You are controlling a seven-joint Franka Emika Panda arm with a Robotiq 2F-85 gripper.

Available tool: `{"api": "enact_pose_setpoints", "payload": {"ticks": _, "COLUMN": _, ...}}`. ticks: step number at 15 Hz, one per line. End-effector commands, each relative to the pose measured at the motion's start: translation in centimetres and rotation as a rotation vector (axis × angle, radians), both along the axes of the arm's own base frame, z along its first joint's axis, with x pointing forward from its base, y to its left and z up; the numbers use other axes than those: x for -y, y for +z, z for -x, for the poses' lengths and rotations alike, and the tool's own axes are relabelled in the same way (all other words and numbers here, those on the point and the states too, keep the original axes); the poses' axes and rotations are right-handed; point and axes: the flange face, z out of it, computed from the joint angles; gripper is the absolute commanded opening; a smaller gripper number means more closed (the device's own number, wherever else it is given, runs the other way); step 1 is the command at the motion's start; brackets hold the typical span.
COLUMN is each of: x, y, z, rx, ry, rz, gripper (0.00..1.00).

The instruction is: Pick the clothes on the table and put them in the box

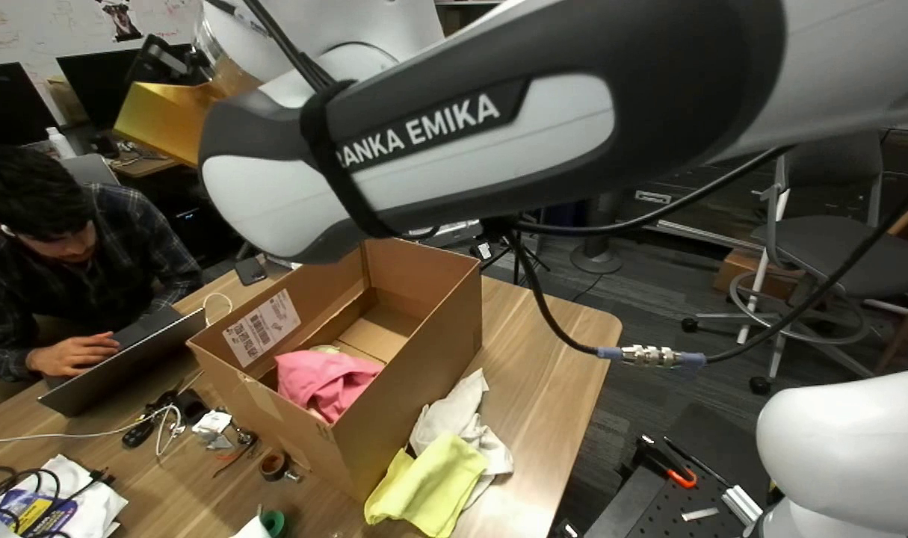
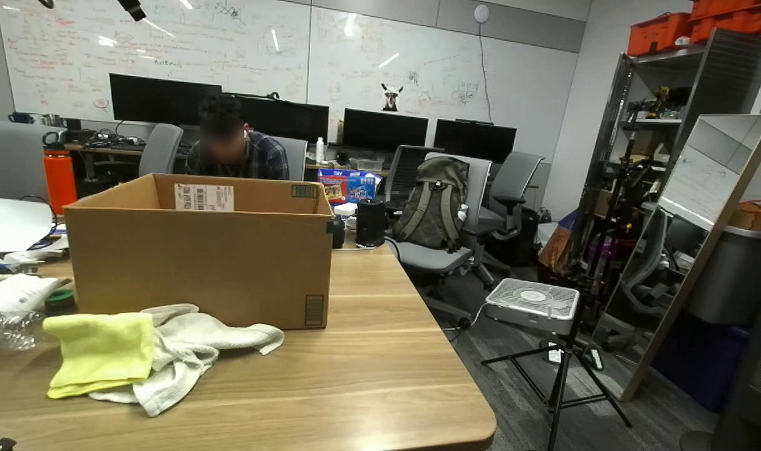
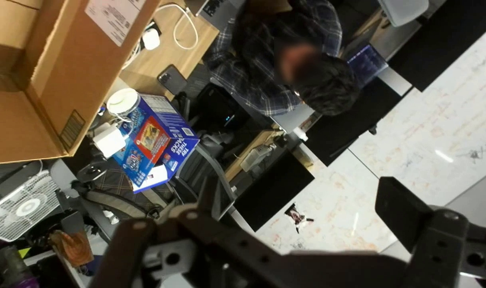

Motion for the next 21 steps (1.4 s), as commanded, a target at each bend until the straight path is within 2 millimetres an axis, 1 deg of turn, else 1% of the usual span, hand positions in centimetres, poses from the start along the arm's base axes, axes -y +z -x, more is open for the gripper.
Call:
{"api": "enact_pose_setpoints", "payload": {"ticks": 1, "x": 0.9, "y": 0.4, "z": 0.3, "rx": -0.069, "ry": 0.063, "rz": 0.076, "gripper": 0.99}}
{"api": "enact_pose_setpoints", "payload": {"ticks": 5, "x": 1.7, "y": 0.3, "z": 1.0, "rx": -0.145, "ry": 0.115, "rz": 0.163, "gripper": 1.00}}
{"api": "enact_pose_setpoints", "payload": {"ticks": 10, "x": 2.8, "y": -0.2, "z": 2.2, "rx": -0.251, "ry": 0.192, "rz": 0.224, "gripper": 1.00}}
{"api": "enact_pose_setpoints", "payload": {"ticks": 12, "x": 3.8, "y": -0.6, "z": 2.7, "rx": -0.299, "ry": 0.207, "rz": 0.252, "gripper": 1.00}}
{"api": "enact_pose_setpoints", "payload": {"ticks": 16, "x": 6.5, "y": -1.9, "z": 2.8, "rx": -0.376, "ry": 0.214, "rz": 0.322, "gripper": 1.00}}
{"api": "enact_pose_setpoints", "payload": {"ticks": 18, "x": 7.8, "y": -2.9, "z": 2.7, "rx": -0.414, "ry": 0.209, "rz": 0.361, "gripper": 1.00}}
{"api": "enact_pose_setpoints", "payload": {"ticks": 21, "x": 9.7, "y": -4.9, "z": 2.8, "rx": -0.500, "ry": 0.187, "rz": 0.435, "gripper": 1.00}}
